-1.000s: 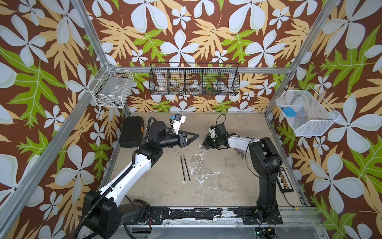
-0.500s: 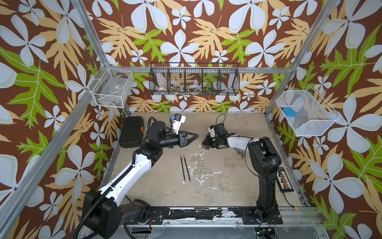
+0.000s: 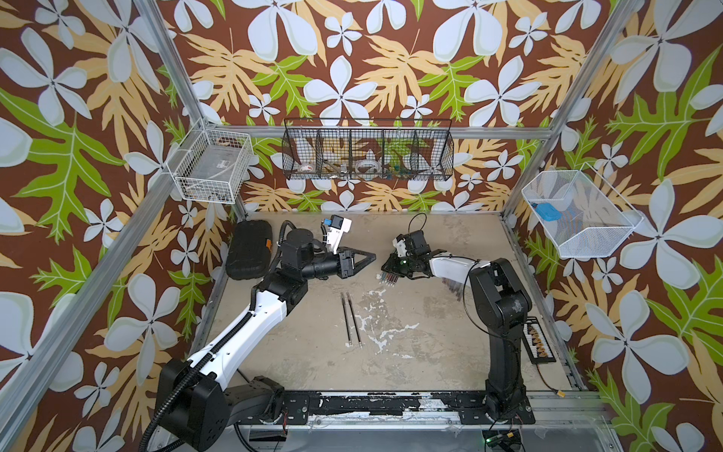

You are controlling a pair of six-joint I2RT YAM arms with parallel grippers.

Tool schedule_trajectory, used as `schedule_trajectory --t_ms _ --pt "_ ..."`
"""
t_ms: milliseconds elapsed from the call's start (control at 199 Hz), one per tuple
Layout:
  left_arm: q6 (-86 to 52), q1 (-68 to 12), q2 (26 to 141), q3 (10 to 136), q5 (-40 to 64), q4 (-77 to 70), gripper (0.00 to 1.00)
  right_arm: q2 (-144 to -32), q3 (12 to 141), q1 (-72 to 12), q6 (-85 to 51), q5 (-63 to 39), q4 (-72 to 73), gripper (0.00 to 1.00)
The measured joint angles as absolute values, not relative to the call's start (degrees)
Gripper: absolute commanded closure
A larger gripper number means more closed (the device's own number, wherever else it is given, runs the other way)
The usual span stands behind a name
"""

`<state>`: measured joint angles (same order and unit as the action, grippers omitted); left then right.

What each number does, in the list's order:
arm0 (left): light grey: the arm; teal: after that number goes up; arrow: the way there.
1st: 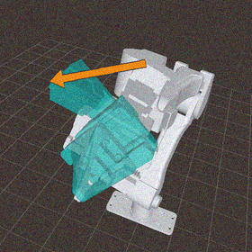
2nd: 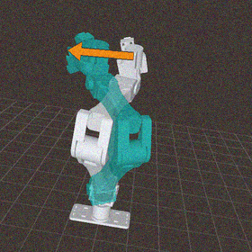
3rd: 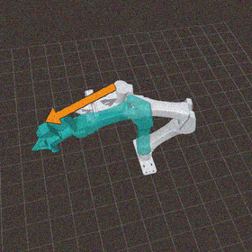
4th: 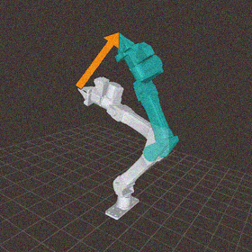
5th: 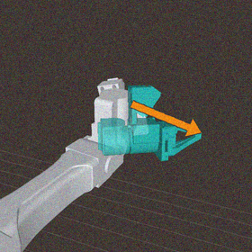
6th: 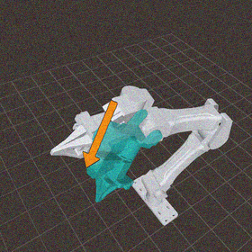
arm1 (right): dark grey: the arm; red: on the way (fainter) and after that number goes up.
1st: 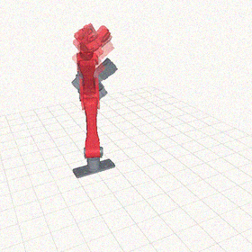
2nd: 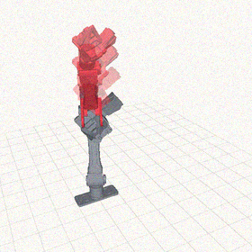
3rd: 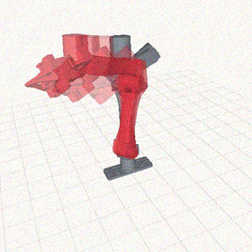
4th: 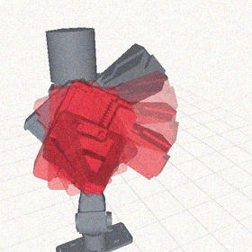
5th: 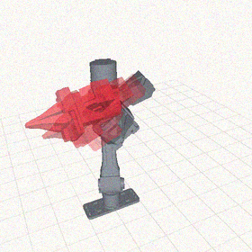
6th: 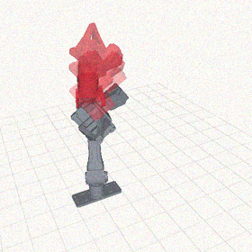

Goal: Remove the protective cover of the pencils
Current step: Adjust the pencil at the center of the board, then pick up the pencil from the center of the board.

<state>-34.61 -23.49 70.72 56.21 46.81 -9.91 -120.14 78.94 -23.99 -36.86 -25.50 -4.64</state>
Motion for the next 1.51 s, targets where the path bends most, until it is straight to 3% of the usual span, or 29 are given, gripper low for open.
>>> schedule_trajectory --t_ms 1049,1280,1506 --pt "-34.79 -22.92 70.94 56.16 46.94 -10.04 0.74 -120.81 79.11 -24.49 -36.82 -26.74 -4.95 0.79" --pt "-34.35 -21.34 71.66 55.81 46.30 -10.04 0.73 -111.39 71.50 -30.02 -34.79 -25.23 -4.69 0.77" --pt "-33.65 -18.39 71.18 55.11 44.38 -9.93 0.76 -108.36 68.90 -43.40 -31.05 -16.71 -7.81 0.74"
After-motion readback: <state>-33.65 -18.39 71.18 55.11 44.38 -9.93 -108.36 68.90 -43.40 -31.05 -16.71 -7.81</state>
